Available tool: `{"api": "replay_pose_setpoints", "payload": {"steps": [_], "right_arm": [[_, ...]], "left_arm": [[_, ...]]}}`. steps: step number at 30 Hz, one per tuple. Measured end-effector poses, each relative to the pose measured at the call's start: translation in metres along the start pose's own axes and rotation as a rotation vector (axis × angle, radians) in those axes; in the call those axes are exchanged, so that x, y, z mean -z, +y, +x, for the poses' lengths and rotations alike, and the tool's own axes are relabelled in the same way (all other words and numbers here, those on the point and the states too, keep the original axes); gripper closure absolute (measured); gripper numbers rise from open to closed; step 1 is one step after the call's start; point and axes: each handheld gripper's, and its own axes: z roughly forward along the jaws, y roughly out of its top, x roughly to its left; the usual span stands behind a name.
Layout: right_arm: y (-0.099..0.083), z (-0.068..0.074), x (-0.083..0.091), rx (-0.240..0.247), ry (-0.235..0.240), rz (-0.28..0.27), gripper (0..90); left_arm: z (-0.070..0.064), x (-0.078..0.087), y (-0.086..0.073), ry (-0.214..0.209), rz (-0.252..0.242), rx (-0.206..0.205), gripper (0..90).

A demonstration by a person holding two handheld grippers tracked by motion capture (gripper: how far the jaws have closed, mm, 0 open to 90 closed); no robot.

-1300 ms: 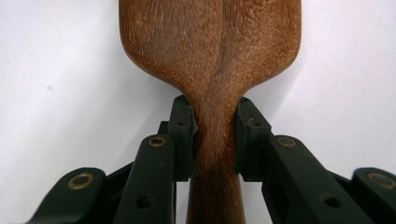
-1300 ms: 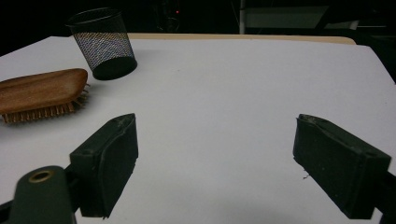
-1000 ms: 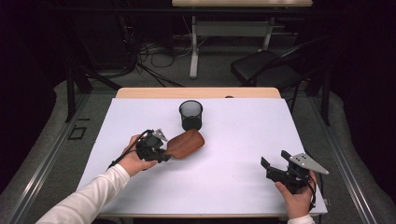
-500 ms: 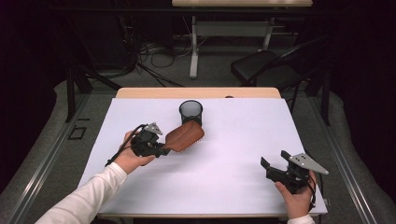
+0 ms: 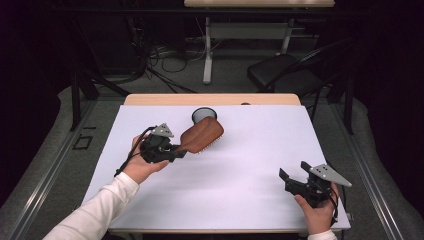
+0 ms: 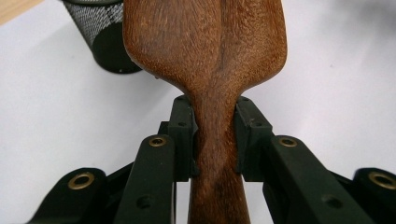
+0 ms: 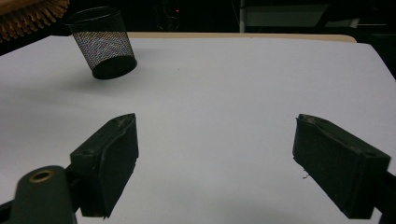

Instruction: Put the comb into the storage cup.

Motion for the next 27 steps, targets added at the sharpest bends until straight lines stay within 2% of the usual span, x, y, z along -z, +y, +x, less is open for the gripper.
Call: {"api": "replay_pose_setpoints", "payload": {"steps": [9, 19, 27], "right_arm": [[0.0, 0.0, 0.0, 0.002, 0.001, -0.002, 14.0], [0.0, -0.001, 0.0, 0.004, 0.0, 0.0, 14.0], [-0.001, 0.0, -0.001, 0.001, 0.003, 0.002, 14.0]], "left_arm": [[-0.009, -0.005, 0.011, -0.022, -0.082, 0.025, 71.8], [-0.013, -0.014, 0.018, -0.04, -0.13, 0.057, 71.7], [-0.016, -0.016, 0.02, -0.02, -0.157, 0.067, 71.7]]}}
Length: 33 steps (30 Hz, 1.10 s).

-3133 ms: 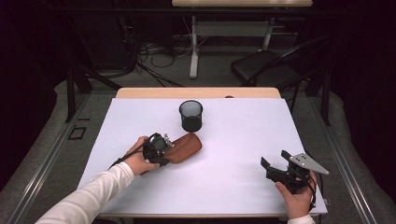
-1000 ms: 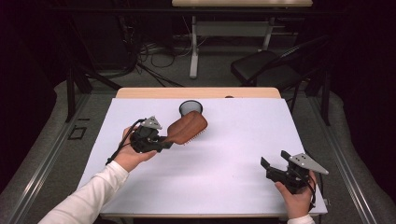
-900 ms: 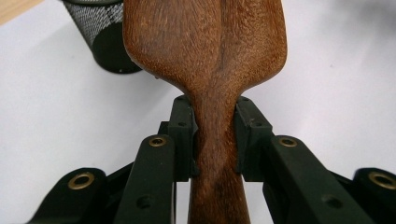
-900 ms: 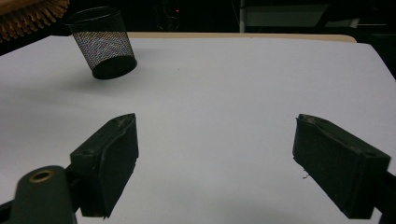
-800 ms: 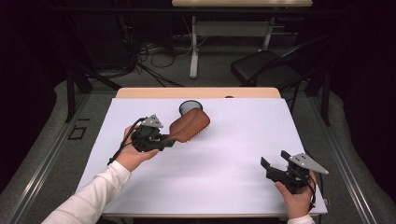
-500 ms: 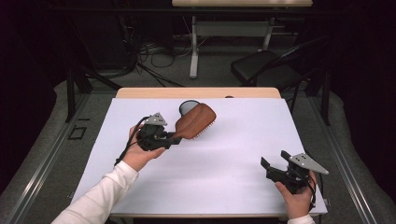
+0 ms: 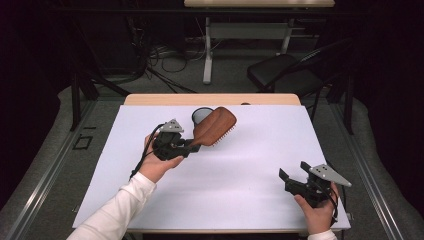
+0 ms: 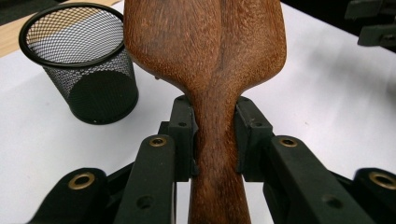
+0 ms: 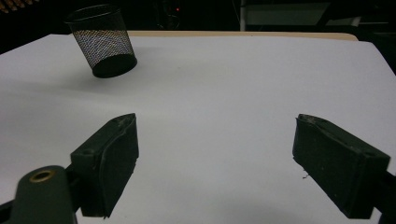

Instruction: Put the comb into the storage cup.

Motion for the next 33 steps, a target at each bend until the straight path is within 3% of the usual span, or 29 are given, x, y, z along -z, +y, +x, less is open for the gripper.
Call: {"api": "replay_pose_setpoints", "payload": {"steps": [3, 19, 33], "right_arm": [[0.0, 0.0, 0.001, -0.001, 0.002, 0.002, 14.0], [0.0, 0.0, -0.001, -0.009, 0.005, 0.004, 14.0], [-0.001, -0.001, -0.002, -0.004, 0.002, 0.003, 14.1]], "left_arm": [[-0.004, -0.001, -0.001, 0.031, -0.02, -0.003, 71.7], [-0.009, -0.004, -0.001, 0.009, -0.106, 0.045, 71.7], [-0.019, -0.011, -0.001, 0.023, -0.174, 0.041, 71.7]]}}
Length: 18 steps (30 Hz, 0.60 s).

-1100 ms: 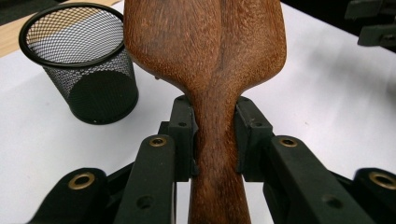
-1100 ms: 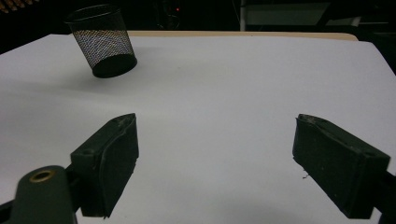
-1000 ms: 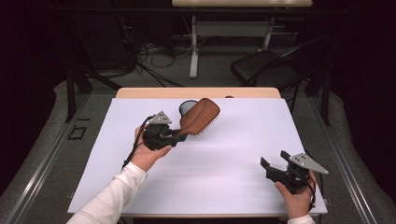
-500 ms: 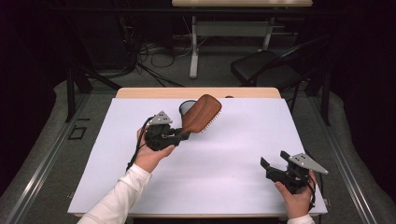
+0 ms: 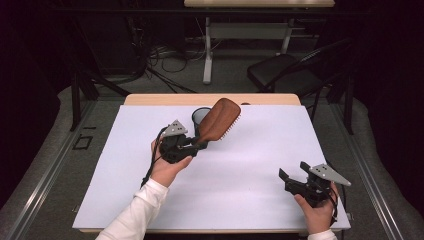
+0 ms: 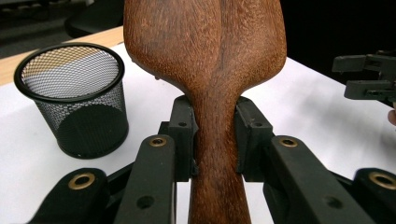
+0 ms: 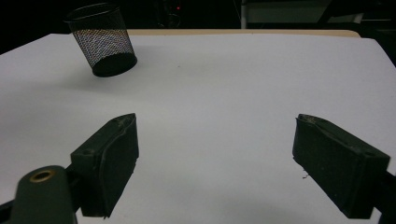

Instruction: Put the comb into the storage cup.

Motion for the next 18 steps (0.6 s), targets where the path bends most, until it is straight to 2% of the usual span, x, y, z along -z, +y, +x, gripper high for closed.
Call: {"api": "replay_pose_setpoints", "payload": {"steps": [13, 18], "right_arm": [[0.0005, 0.0011, 0.0006, -0.001, 0.004, 0.006, 14.0], [0.001, 0.0008, 0.0001, 0.014, 0.002, 0.003, 14.1]], "left_arm": [[-0.007, 0.0018, -0.0033, 0.017, -0.044, -0.025, 71.7], [-0.0087, 0.0009, -0.0062, 0.023, -0.056, -0.031, 71.7]]}}
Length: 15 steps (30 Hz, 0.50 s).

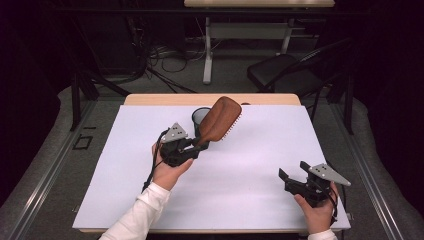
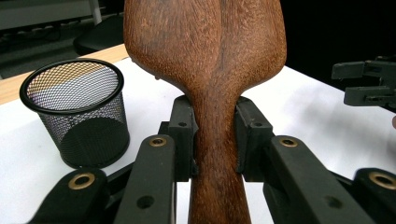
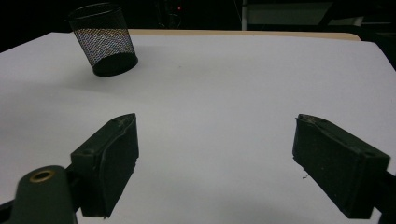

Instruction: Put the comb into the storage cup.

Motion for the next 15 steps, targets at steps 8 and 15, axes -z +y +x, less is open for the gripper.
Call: {"api": "replay_pose_setpoints", "payload": {"steps": [8, 15], "right_arm": [[0.0002, 0.001, -0.0014, 0.004, 0.001, 0.004, 14.1], [-0.0003, 0.0012, -0.0046, 0.01, 0.005, 0.008, 14.1]], "left_arm": [[0.0008, -0.0004, -0.0046, -0.003, -0.007, 0.014, 71.7], [0.0021, 0.0029, -0.0071, -0.004, -0.024, 0.022, 71.7]]}}
